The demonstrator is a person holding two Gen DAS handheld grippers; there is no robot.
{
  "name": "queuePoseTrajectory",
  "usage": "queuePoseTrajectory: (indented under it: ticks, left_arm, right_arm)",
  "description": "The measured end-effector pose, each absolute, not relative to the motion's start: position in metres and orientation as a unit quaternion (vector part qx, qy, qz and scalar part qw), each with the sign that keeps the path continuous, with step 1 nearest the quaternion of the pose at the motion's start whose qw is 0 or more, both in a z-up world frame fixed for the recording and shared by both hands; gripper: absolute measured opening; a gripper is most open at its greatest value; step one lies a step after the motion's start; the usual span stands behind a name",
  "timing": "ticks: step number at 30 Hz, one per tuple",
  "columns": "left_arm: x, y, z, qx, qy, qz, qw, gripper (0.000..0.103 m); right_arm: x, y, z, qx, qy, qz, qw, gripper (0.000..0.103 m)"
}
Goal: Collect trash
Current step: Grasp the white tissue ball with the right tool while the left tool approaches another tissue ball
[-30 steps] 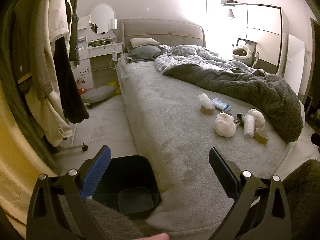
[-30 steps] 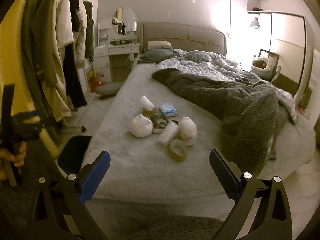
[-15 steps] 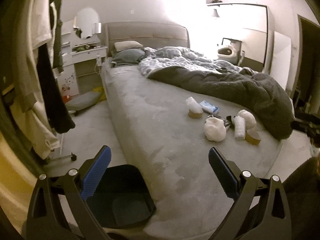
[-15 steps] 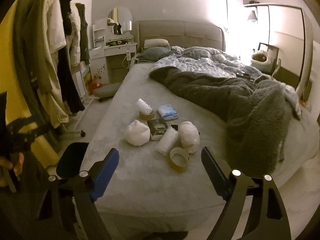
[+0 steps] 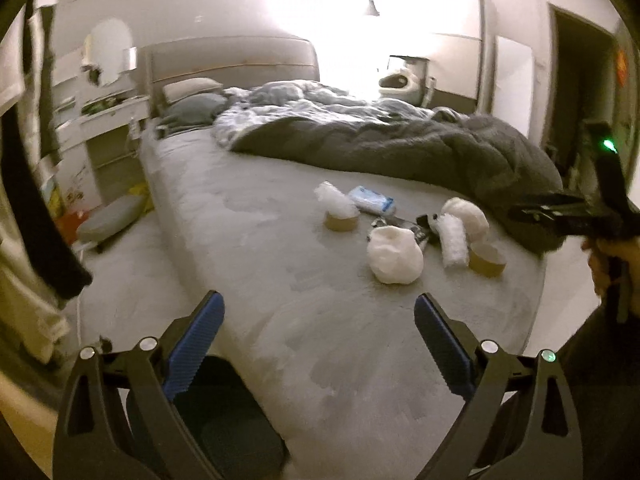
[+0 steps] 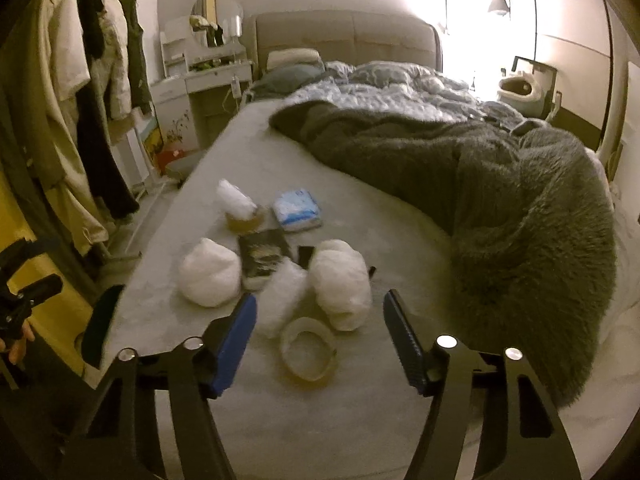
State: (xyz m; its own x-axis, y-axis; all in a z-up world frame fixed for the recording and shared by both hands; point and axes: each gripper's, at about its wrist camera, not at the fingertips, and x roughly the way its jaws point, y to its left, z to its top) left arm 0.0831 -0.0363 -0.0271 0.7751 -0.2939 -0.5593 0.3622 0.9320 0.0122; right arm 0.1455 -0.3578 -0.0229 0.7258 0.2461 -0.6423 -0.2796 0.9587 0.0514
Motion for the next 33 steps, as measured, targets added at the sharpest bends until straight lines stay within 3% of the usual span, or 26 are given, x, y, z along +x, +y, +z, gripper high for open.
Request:
queuePoseTrajectory:
  ticks: [2,23,29,33]
  left_arm:
    - [0.096,-0.044,-0.034,0.067,0.297,-0.190,0.933,0.090]
    - [0.178,-0.122,-0.067,0.066,0.357,-0.265,0.893,0.073]
    - [0.194,-0.133,-0.077,0.051,0.376,-0.269,0.885,0.073]
    - [0.200,-0.136,-0.077,0.032,0.383,-0.277,0.881,0.075]
  right_arm:
    - [0.156,-0.361,-0.031,-0.024,0.355,0.141,0.924,0.057]
    - [0.231,-0.365,-0.070,-0.017,0.405,0.183,0.895,0.056]
    - [0.234,-0.364,-0.068,-0.020,0.404,0.202,0.892,0.035]
    - [0.232,-0.375,-0.056,0.000,0.386,0.191,0.903,0.033]
